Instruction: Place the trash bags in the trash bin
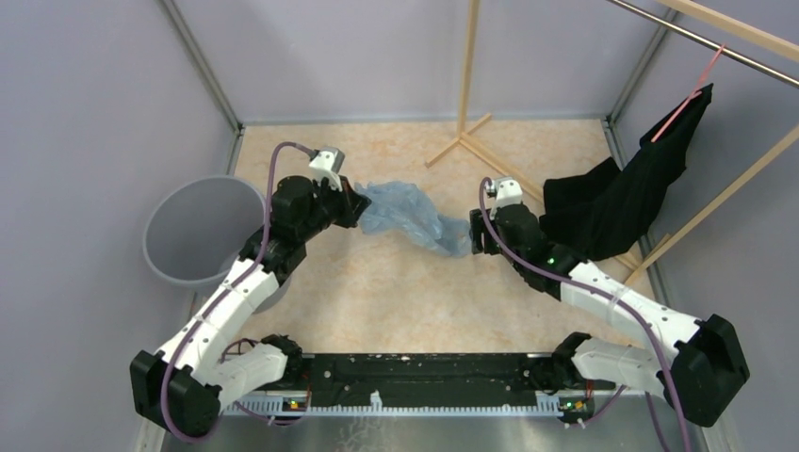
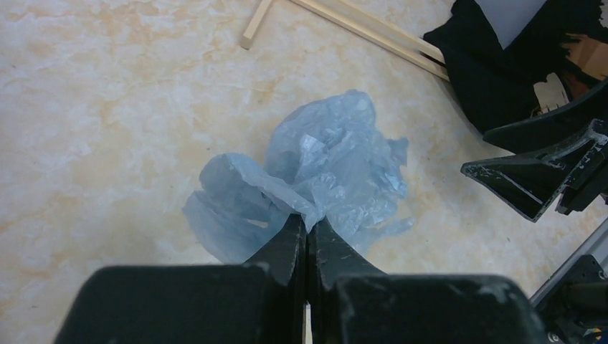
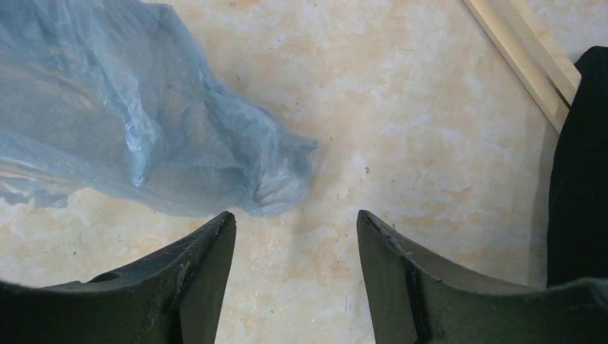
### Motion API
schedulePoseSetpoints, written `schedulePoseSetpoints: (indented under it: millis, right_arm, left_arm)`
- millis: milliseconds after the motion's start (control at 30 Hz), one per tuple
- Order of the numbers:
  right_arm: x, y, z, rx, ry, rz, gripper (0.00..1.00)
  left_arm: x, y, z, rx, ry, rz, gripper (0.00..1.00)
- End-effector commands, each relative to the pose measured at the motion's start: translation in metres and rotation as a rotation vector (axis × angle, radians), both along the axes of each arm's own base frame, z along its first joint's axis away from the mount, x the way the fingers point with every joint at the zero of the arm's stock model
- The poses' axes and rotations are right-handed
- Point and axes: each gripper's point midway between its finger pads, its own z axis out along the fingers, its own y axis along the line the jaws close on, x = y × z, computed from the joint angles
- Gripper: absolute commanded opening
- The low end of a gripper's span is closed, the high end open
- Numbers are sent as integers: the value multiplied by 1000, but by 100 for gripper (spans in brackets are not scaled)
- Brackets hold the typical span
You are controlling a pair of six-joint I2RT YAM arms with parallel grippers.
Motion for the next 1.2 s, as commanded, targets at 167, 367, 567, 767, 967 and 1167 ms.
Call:
schedulePoseSetpoints:
  millis: [167, 367, 567, 767, 967, 1167]
  right_arm:
    - [11, 44, 31, 153, -38, 129, 65]
    - [25, 76, 21, 220, -19, 194, 59]
    - [21, 102, 10, 294, 42, 276, 52]
    - [14, 104, 3, 266, 27, 347, 59]
    - [23, 100, -19, 242, 69, 276, 42]
    - [25, 93, -7, 244, 55, 232, 12]
  left_arm:
    - [-1, -18, 18, -36, -56, -110, 0]
    - [-1, -17, 17, -30, -61, -108, 0]
    - [1, -16, 15, -21, -56, -101, 0]
    - [1, -18, 12, -24, -44, -113, 0]
    - [0, -20, 13, -26, -44, -123, 0]
    - [0, -18, 13, -21, -48, -115, 0]
